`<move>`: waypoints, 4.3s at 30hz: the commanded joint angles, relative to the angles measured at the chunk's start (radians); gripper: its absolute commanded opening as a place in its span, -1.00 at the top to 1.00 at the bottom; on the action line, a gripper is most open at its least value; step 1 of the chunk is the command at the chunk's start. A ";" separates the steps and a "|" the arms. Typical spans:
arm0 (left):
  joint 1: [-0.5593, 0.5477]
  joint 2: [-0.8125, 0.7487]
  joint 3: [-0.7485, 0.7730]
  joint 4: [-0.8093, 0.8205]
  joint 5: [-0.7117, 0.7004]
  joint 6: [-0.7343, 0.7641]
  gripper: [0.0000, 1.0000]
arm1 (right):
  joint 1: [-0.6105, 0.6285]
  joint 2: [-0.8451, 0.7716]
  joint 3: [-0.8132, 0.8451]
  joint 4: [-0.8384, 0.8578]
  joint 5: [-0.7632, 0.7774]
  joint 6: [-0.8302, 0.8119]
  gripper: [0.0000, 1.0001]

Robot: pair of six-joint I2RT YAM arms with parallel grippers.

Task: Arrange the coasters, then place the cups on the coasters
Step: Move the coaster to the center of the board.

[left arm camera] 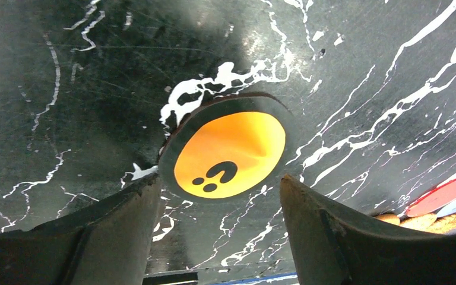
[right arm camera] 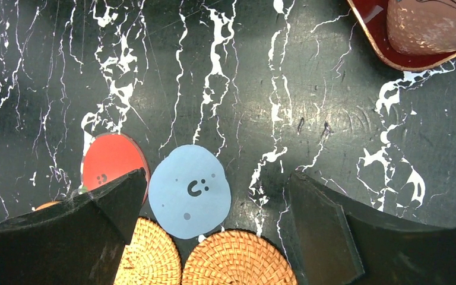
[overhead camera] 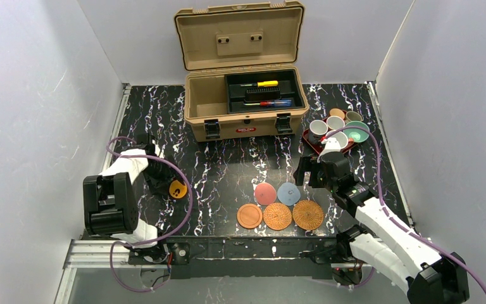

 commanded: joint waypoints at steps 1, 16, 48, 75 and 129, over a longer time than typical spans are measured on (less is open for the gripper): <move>-0.042 0.039 0.003 -0.020 0.036 0.005 -0.36 | -0.002 -0.003 0.029 0.008 -0.015 0.008 -0.97; -0.276 0.141 0.050 0.001 0.023 -0.003 -0.20 | -0.002 0.037 0.036 0.024 -0.074 0.019 -0.96; -0.057 -0.279 0.241 0.111 -0.267 0.042 -0.94 | 0.586 0.616 0.429 0.388 0.047 -0.170 -0.97; -0.046 -0.270 0.219 0.151 -0.257 0.003 -0.96 | 0.672 1.352 1.026 0.317 0.015 -0.276 -0.97; -0.002 -0.235 0.220 0.158 -0.175 -0.030 -0.96 | 0.687 1.351 0.911 0.138 0.226 -0.255 -0.48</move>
